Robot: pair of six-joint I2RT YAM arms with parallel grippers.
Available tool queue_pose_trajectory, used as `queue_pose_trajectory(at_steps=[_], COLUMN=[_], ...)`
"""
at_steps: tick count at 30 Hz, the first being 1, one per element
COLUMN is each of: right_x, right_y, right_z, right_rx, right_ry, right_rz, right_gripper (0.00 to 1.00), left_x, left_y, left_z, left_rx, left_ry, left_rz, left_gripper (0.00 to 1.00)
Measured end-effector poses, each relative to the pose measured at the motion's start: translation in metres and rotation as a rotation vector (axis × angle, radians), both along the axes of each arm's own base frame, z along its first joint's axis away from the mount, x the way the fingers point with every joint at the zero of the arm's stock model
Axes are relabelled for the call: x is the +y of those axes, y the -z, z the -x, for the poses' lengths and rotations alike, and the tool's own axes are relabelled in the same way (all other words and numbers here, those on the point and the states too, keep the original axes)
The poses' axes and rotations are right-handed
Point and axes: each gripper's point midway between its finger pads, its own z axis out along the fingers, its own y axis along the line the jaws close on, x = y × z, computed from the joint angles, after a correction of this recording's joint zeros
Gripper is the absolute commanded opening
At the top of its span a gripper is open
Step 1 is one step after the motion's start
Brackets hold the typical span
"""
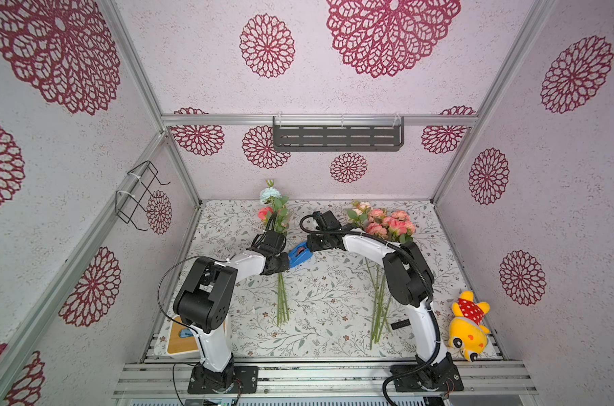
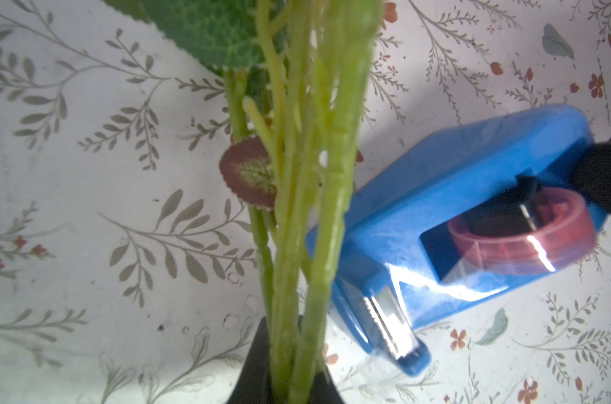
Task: Wrap bouquets with tape
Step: Tear off the tape using the Tape Cutter.
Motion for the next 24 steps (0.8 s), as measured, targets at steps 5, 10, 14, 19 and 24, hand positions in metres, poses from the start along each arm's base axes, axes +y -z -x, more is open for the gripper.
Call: queue_pose_trajectory(at_steps=[5,10,14,19,24], right_x=[0.008,0.037,0.054,0.056,0.056], right_y=[-0.010,-0.008,-0.004,-0.009,-0.003], right_z=[0.018,0.059,0.075,0.068,0.066], right_rx=[-0.052,-0.056,-0.043,-0.058,-0.045], right_ry=[-0.002,-0.059,-0.085,-0.067,-0.047], right_rz=[0.074,0.049,0.018,-0.008,-0.010], right_gripper=[0.65,0.83,0.83,0.81,0.80], left_x=[0.000,-0.003,-0.003,-0.003,-0.004], left_y=[0.000,0.001,0.001,0.002,0.002], left_z=[-0.001,0.000,0.000,-0.001,-0.001], left_rx=[0.003,0.004,0.002,-0.001,-0.006], left_ry=[0.003,0.011,0.013,0.013,0.015], left_rz=[0.032,0.048,0.054,0.059,0.068], left_gripper=[0.00,0.00,0.00,0.00,0.00])
